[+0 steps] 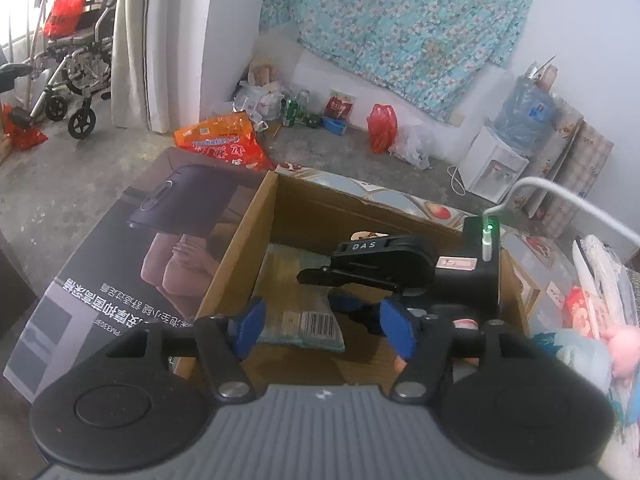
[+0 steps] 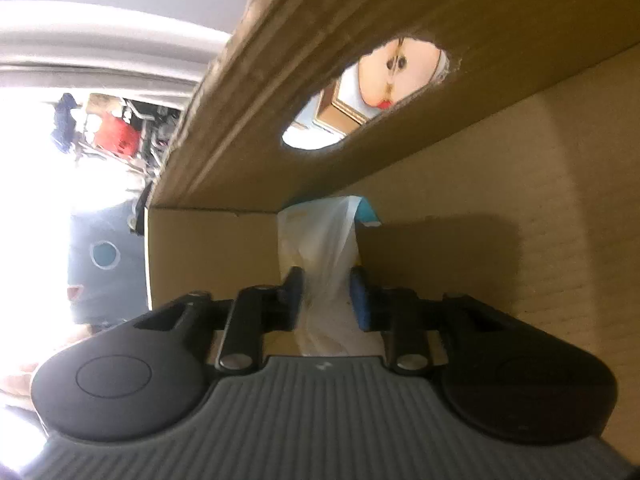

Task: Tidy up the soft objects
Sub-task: 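Carry the food bag with the right tool into the box and release, then grasp the pink mesh sponge with the right tool while the left tool grasps the blue medicine box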

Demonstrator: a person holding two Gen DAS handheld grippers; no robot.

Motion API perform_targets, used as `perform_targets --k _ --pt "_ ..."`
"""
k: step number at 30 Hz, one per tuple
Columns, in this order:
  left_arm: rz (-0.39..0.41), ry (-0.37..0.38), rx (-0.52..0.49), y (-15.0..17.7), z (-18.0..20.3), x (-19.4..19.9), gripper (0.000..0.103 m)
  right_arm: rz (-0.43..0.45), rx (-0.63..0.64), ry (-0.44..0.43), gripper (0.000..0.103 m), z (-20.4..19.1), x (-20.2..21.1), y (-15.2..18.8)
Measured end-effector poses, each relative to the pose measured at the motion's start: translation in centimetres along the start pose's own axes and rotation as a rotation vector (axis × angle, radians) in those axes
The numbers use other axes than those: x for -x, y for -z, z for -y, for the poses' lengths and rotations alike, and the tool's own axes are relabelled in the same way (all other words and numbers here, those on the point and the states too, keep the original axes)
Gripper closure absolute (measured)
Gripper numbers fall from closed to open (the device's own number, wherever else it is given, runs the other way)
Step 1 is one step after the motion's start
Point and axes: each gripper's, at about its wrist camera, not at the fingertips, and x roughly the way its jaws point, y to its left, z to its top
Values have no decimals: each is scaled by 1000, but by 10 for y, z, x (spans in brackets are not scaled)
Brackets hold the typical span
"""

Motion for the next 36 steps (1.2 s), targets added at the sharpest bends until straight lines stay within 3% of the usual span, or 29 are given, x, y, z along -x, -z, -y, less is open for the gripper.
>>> perform_targets --k 3,5,9,14,20,25,31,36 --pt "18 -1 -3 2 3 10 32 13 23 12 36 -6 9 0" --pt "32 7 -10 5 7 19 28 39 76 26 27 -13 22 2" --pt "73 37 -38 15 20 44 21 86 130 -36 26 -23 60 18" --pt "156 94 -102 37 47 83 14 155 181 -197 25 -6 142 48" --pt "206 201 -238 86 97 118 5 261 219 -317 24 50 263 74" --pt "212 319 -290 132 141 130 2 394 192 -353 24 130 347 114" --pt "163 451 -389 176 203 122 2 617 115 -323 23 214 410 162" --pt "163 489 -513 205 253 112 2 780 49 -302 23 264 440 190"
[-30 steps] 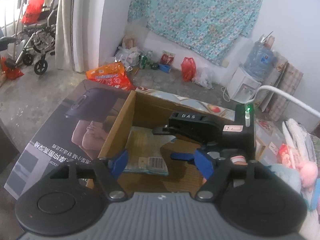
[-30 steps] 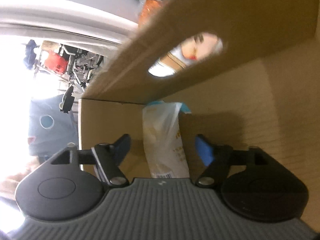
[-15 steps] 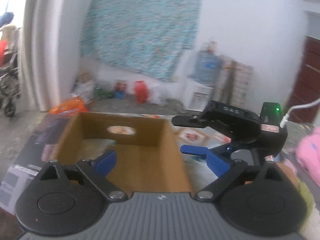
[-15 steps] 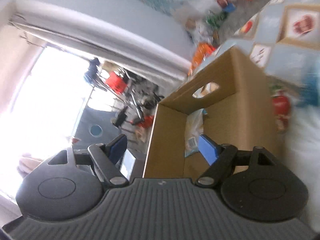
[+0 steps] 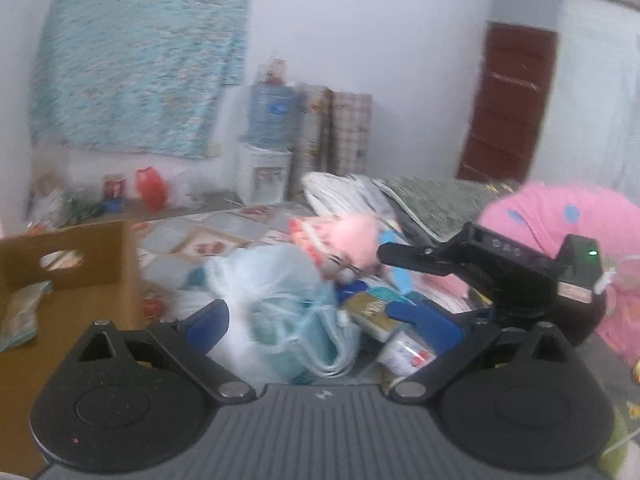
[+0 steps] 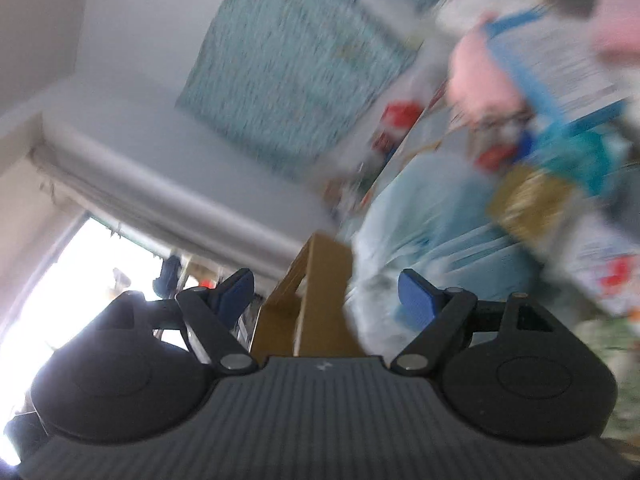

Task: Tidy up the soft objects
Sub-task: 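Grasp the pink mesh sponge with the right tool while the left tool grasps the blue medicine box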

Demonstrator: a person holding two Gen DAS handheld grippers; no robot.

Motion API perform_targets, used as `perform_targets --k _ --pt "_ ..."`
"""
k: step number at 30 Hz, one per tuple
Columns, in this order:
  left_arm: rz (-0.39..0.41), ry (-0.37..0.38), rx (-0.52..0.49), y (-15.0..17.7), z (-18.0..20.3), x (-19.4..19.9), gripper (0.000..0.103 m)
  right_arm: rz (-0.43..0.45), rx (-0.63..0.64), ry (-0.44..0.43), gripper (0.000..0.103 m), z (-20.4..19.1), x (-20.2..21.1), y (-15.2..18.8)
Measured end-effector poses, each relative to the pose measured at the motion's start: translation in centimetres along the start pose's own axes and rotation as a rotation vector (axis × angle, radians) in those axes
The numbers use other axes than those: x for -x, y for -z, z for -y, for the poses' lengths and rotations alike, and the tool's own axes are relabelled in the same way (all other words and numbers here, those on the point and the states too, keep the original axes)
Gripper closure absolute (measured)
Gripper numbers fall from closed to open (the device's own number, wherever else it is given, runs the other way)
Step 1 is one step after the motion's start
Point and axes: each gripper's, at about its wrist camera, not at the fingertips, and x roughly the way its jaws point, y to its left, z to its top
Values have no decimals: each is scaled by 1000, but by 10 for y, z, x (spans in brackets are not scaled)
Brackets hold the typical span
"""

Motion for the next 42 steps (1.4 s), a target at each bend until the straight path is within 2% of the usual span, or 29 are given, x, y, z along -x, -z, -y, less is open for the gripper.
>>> perform_targets --k 6,13,18,21,25,31,35,38,40,41,42 --pt "-65 71 -31 -5 34 -48 2 116 -16 39 23 31 32 -10" --pt "-113 112 -44 -26 58 -100 3 226 -45 96 23 55 73 -45" --pt "-157 172 -23 -50 63 -142 4 320 -58 205 23 70 87 -86" --pt "-207 204 17 -60 64 -172 6 358 -119 283 23 93 94 -111" --pt "-302 247 108 -64 61 -221 19 353 -242 345 24 142 89 -142" --pt "-387 209 126 -60 71 -271 33 303 -341 378 34 197 63 -169" --pt "-402 189 138 -59 72 -291 36 277 -360 380 40 219 44 -175" --pt "-422 178 133 -59 74 -302 42 271 -364 375 44 226 34 -181" --pt "-429 173 131 -56 75 -307 52 272 -353 370 47 227 31 -182" --pt "-431 169 131 -55 75 -309 54 272 -340 369 52 228 28 -183" --pt "-431 163 133 -54 75 -311 61 271 -333 367 57 228 27 -182"
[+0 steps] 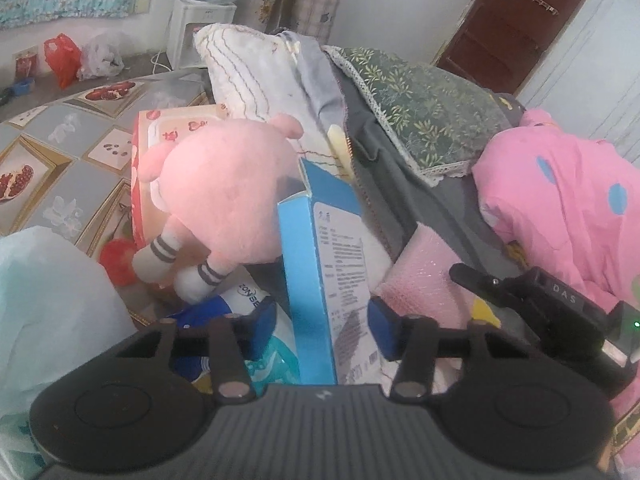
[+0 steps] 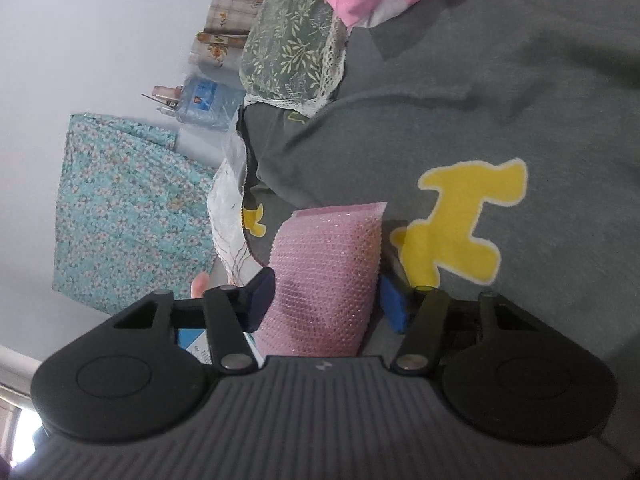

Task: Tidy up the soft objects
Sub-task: 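Grasp the pink mesh sponge with the right tool while the left tool grasps the blue medicine box, then carry the pink sponge and blue box to the cardboard box with both tools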

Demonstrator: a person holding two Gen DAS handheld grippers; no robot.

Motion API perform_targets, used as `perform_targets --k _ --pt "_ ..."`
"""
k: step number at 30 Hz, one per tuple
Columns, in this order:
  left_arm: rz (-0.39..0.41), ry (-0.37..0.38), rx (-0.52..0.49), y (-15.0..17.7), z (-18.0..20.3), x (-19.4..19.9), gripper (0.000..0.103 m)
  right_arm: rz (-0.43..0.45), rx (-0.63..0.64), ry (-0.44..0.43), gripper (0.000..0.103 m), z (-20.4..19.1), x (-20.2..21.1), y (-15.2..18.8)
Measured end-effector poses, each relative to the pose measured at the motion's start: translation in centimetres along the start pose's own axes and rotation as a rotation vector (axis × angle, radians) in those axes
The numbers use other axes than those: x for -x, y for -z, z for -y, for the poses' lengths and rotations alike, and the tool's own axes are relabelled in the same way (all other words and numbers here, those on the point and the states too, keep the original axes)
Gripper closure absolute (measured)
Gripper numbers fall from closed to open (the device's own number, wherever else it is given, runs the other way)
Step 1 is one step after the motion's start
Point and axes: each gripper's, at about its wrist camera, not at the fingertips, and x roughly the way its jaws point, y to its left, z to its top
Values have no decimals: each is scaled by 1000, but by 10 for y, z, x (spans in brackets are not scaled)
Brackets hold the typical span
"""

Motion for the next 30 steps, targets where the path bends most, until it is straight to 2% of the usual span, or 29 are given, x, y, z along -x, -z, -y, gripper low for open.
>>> perform_targets --k 3,7,21,30 --pt "3 21 13 1 -1 -3 71 6 -1 -32 65 4 0 1" --pt "34 4 -22 4 7 2 78 22 6 -65 69 1 12 6" --pt "117 -8 -91 26 30 48 82 110 147 -112 72 -23 69 44" --pt "163 24 -87 46 35 89 82 127 206 -182 72 -40 113 68"
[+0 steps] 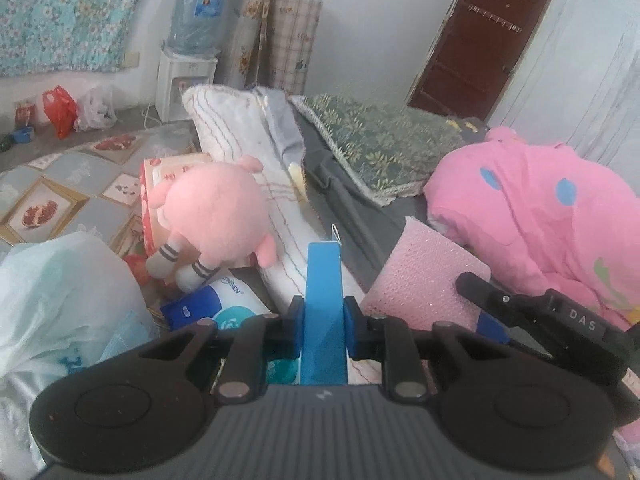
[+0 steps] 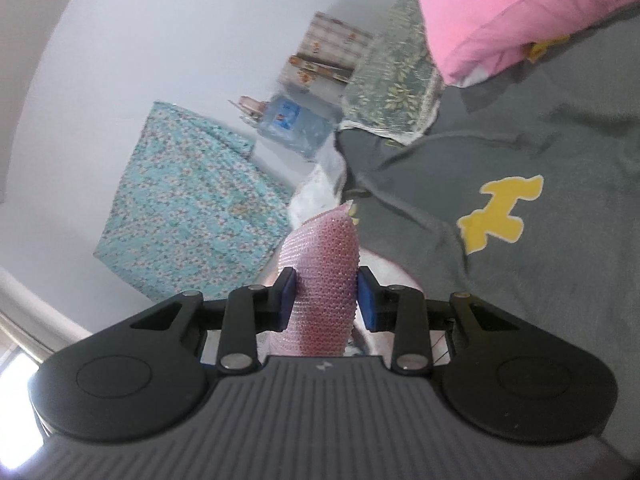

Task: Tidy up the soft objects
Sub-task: 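Carry the pink sponge and blue box to the cardboard box with both tools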

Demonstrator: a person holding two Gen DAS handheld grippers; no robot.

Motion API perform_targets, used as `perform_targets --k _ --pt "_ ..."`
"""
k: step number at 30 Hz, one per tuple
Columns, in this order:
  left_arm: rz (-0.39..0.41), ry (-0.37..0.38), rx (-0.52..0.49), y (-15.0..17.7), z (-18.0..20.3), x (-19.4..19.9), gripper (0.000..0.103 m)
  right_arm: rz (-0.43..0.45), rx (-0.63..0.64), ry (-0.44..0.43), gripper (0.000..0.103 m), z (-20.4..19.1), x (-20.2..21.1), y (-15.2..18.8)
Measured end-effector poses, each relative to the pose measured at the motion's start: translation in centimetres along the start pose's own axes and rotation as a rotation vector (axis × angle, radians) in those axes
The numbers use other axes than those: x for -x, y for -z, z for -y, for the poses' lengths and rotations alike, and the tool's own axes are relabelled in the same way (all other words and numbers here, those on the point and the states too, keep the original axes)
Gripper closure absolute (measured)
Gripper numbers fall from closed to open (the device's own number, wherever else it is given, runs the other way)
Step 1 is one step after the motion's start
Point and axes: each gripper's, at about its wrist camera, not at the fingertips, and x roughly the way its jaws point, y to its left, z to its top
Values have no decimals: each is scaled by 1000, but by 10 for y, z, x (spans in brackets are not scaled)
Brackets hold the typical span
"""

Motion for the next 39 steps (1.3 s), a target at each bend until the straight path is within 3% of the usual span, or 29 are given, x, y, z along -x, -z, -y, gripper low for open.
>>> perform_targets --k 8,12,17,23,31,39 --pt "121 12 -4 3 -1 80 82 -17 67 -143 72 -49 33 19" --pt "205 -43 5 7 -16 133 82 -76 95 -245 72 -80 32 35" --pt "294 -148 58 19 -53 195 82 -213 126 -355 72 -123 8 69" --pt "366 -314 154 34 -111 255 82 -454 151 -447 72 -185 -47 132" --pt "419 -487 344 55 -213 303 82 -742 295 -400 73 -280 -125 239" --pt "339 -570 559 66 -331 300 82 -899 443 -206 73 -354 -210 340"
